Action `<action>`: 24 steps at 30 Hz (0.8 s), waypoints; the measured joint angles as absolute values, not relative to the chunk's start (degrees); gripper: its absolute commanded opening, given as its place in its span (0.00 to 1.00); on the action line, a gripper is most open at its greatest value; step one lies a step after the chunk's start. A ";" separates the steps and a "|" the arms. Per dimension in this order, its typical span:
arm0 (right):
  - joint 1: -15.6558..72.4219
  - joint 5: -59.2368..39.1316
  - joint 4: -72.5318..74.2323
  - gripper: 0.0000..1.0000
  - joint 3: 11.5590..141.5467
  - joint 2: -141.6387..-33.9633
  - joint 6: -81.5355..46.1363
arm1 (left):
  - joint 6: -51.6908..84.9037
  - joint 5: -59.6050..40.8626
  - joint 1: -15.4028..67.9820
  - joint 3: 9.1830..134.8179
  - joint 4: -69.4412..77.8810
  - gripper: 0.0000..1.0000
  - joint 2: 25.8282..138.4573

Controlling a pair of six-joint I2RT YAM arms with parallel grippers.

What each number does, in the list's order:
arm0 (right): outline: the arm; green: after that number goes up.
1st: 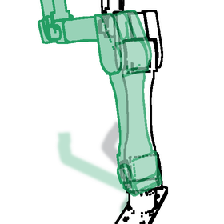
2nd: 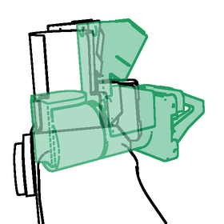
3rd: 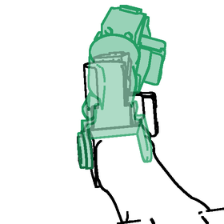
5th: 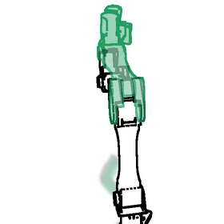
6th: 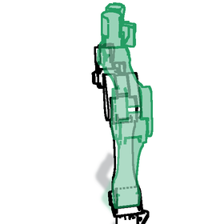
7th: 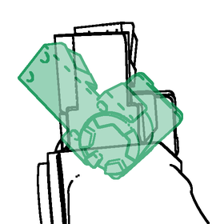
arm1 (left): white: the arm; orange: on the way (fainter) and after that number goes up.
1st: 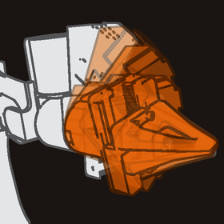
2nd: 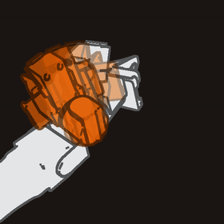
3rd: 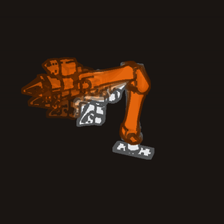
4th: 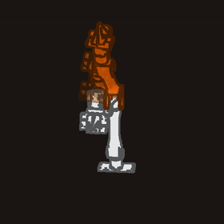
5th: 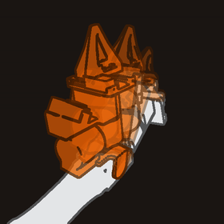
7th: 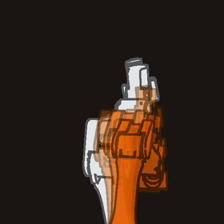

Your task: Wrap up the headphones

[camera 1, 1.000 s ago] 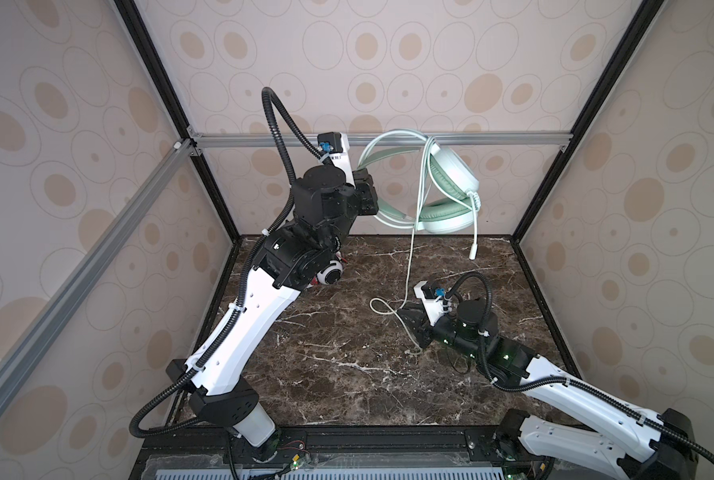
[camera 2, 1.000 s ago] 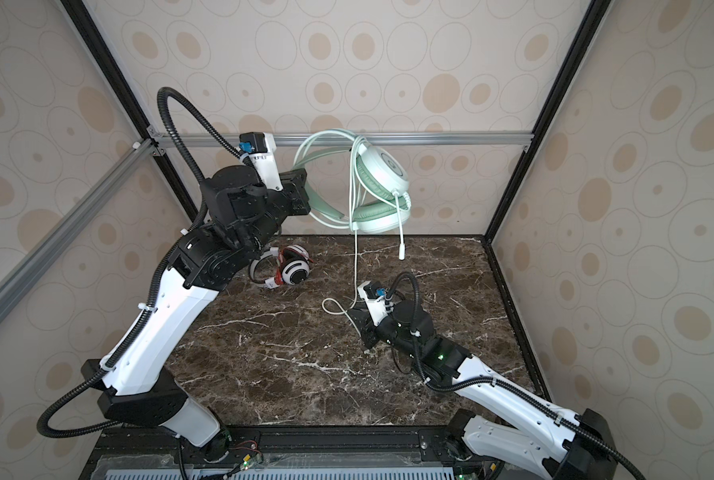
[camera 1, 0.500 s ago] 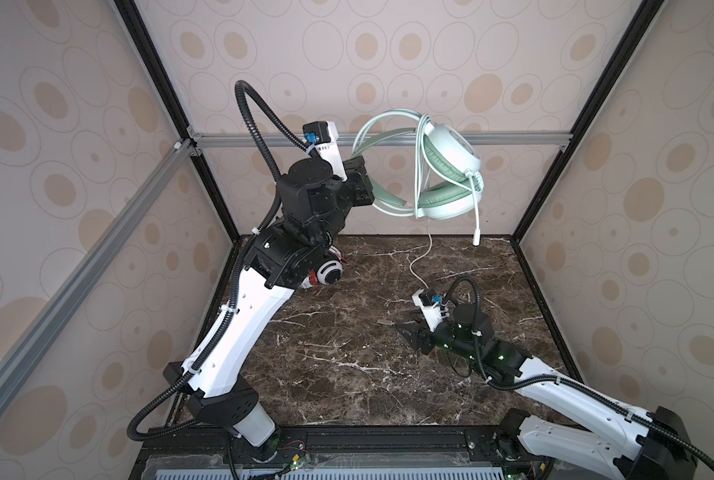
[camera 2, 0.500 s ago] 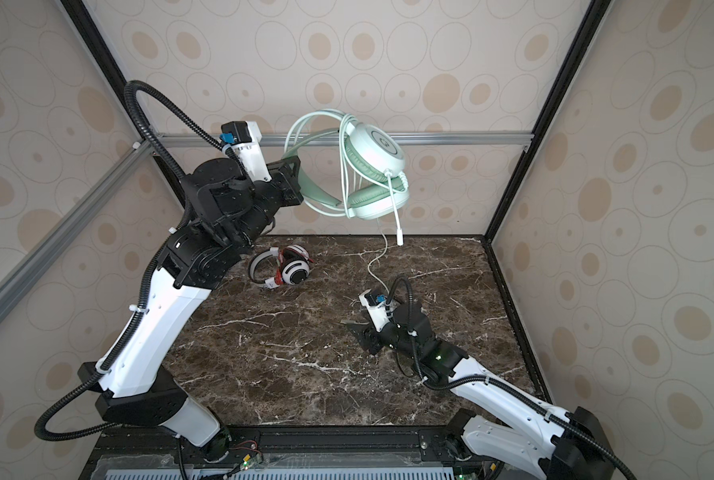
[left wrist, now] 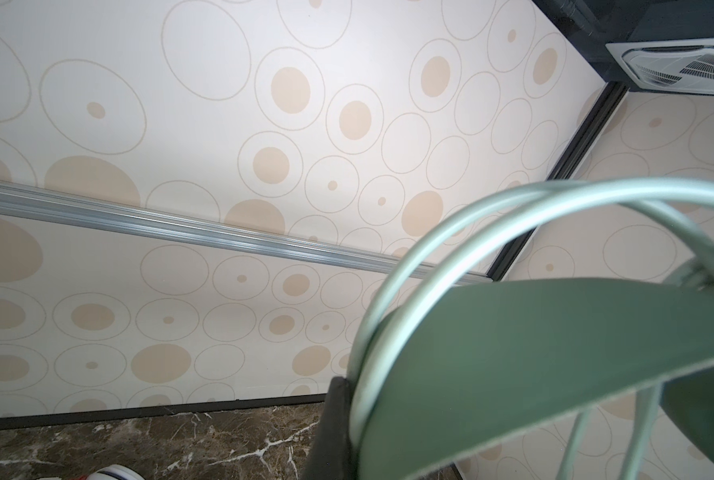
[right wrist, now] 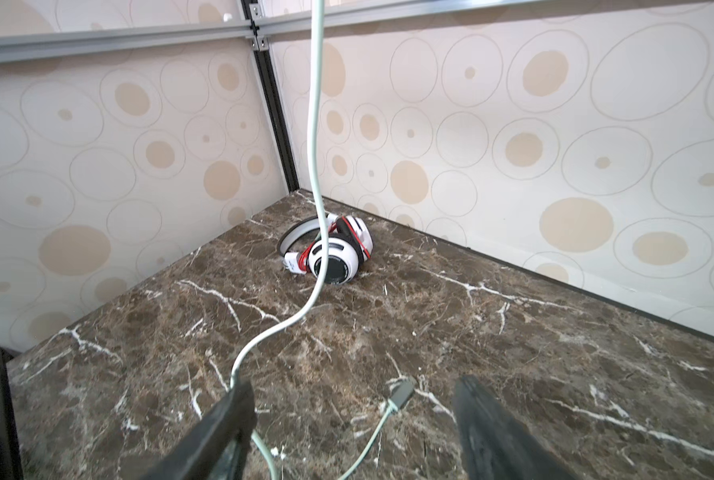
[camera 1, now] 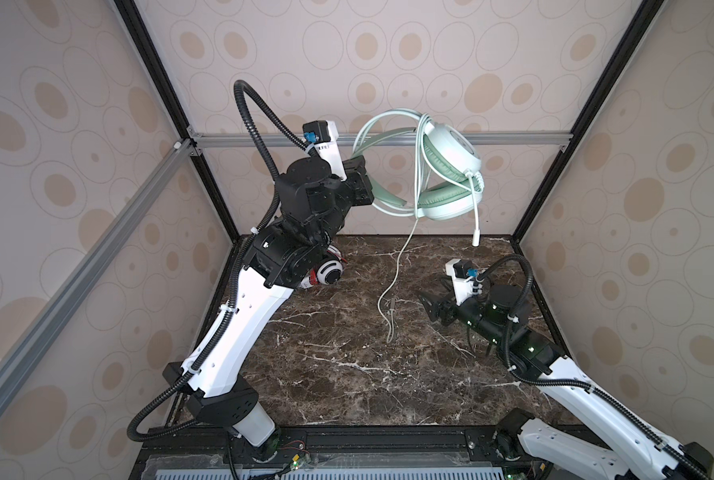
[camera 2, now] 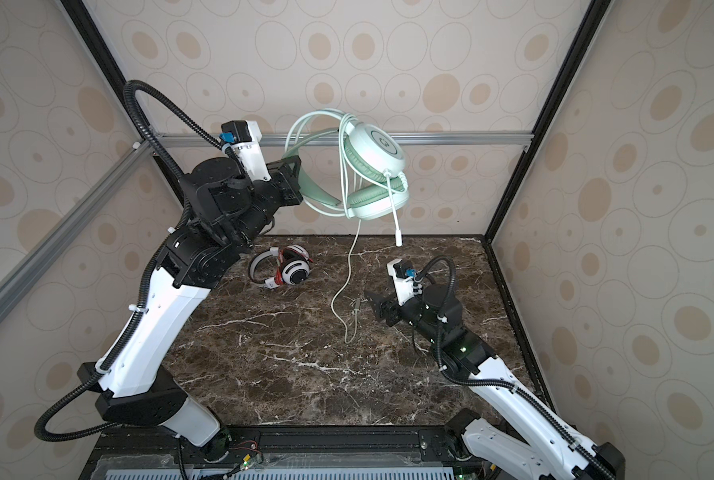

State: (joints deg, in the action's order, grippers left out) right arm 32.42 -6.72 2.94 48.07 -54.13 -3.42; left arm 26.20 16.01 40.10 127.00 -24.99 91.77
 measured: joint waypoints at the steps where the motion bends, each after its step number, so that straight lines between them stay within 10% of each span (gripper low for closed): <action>1: 31.99 -7.38 3.99 0.80 49.01 -55.72 -3.42 | 26.20 15.66 40.05 127.00 -25.02 0.00 91.77; 24: 28.47 -19.05 20.53 0.78 67.48 -79.50 -6.83 | 28.69 11.07 39.62 126.26 -24.97 0.00 91.77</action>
